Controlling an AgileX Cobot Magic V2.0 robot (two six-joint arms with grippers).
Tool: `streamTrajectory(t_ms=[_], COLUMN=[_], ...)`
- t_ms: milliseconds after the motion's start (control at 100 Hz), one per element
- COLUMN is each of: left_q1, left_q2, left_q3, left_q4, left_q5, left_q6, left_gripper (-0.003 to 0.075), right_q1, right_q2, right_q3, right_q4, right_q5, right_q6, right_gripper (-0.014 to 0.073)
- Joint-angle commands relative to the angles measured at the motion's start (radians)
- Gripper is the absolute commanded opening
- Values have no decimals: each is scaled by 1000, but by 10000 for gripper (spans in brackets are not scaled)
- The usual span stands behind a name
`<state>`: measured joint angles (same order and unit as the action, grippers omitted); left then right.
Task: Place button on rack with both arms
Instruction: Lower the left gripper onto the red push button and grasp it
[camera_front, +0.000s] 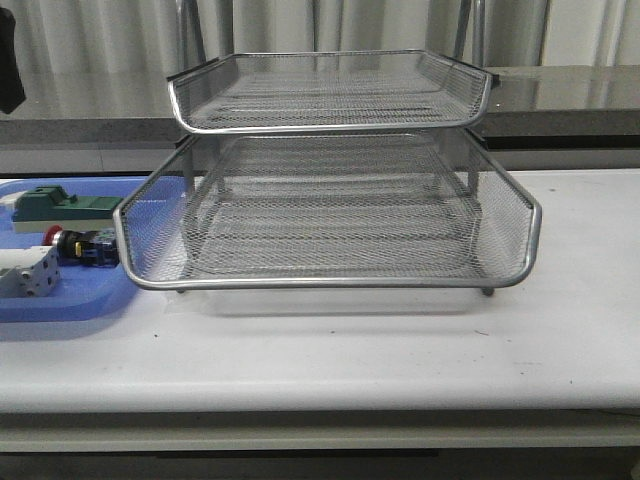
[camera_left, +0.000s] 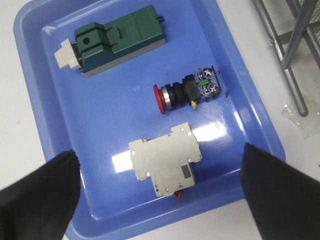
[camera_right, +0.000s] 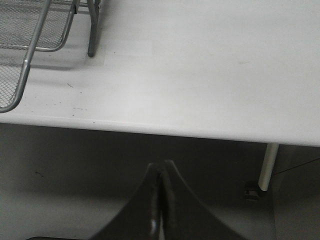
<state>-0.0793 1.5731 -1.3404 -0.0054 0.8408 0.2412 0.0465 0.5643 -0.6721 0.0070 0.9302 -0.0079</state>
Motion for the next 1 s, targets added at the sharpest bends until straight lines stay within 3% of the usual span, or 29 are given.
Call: streamTrajectory(t_ms=[0,230,680,990], left_q1=[4,4,4,2], left_q2=[-37,-12,330,500], left_q3=[-32,-55,-464,-656], left_q4=[-16,-21,-100,-134], left_q5=[-77,-89,225,341], left_q6=[1,87,376,612], left_gripper=[637,640,640,640], right_q1=[1,1,1,1], right_q2=[3,3,3,3], right_q3=[-33,-33,-33,-33], right_q4=[-7,-7,-7,-7], right_q5=[-53,-52,-52,-52], right_q6=[-1,-1,-1,-1], right_gripper=[-68,-68,-68,-68])
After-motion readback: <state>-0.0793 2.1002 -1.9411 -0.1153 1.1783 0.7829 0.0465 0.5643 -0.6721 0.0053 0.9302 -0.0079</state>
